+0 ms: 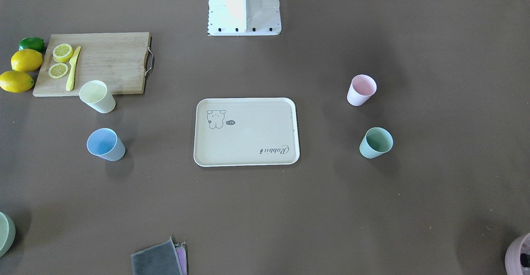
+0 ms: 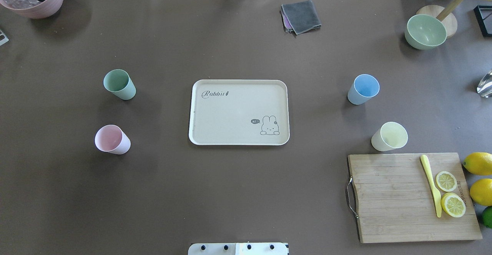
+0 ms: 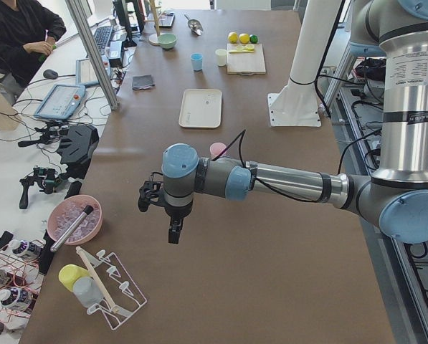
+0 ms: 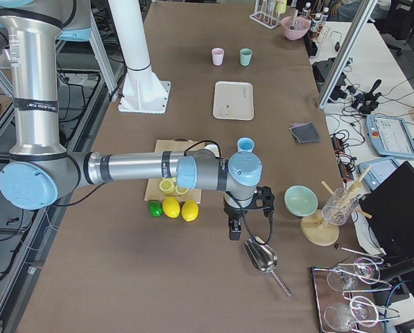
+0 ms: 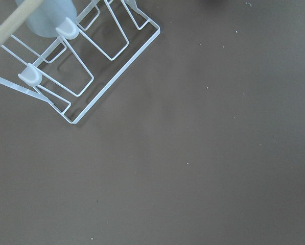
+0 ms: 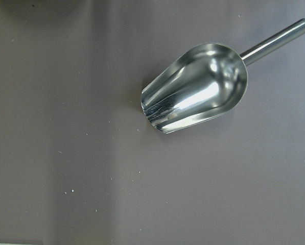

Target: Place all cups on tray

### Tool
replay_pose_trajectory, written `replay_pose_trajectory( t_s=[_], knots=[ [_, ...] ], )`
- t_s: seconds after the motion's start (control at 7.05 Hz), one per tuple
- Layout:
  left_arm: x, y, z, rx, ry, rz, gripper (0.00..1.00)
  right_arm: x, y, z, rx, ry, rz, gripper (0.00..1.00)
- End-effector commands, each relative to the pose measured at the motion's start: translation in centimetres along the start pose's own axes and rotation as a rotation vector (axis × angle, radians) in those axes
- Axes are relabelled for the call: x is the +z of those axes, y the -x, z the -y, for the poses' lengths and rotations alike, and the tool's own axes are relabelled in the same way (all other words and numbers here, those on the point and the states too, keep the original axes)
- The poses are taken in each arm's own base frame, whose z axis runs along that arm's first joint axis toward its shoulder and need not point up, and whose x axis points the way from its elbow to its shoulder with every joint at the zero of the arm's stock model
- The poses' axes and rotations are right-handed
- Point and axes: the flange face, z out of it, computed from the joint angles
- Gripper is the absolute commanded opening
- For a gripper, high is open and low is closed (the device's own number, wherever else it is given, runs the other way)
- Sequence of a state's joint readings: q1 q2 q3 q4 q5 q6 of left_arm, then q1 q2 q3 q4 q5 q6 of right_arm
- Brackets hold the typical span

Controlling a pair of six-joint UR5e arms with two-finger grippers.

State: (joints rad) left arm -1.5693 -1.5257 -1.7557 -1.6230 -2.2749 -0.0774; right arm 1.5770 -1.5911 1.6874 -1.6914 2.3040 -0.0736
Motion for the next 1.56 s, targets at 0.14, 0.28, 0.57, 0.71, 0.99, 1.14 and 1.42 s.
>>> replay_pose_trajectory(
  t_s=[0.14,0.28,0.57,0.71,0.99,1.14,1.42],
  knots=[
    [0.1,0.1,-0.1,-0.001,0.003,0.0,0.98,0.0,0.0,0.0,0.0,0.0,0.0,1.0],
    [0.1,0.1,-0.1,-0.001,0.003,0.0,0.98,-0.1,0.1,0.0,-0.002,-0.002,0.0,1.0],
    [0.1,-0.1,0.0,0.003,0.0,0.0,0.98,-0.4,0.4,0.2,-0.008,-0.009,0.002,1.0],
    [0.0,-0.2,0.1,0.005,0.0,-0.001,0.98,-0.5,0.5,0.3,-0.009,-0.01,0.004,1.0],
    [-0.4,-0.5,0.1,0.012,-0.008,-0.003,0.98,-1.0,1.0,0.6,-0.02,-0.023,0.004,1.0],
    [-0.4,-1.1,0.2,0.017,-0.006,-0.054,0.98,-2.0,2.1,0.6,-0.036,-0.042,0.029,1.0],
    [0.2,-2.4,0.5,0.051,-0.011,-0.092,0.98,-2.8,3.1,1.0,-0.063,-0.068,0.052,1.0]
  ],
)
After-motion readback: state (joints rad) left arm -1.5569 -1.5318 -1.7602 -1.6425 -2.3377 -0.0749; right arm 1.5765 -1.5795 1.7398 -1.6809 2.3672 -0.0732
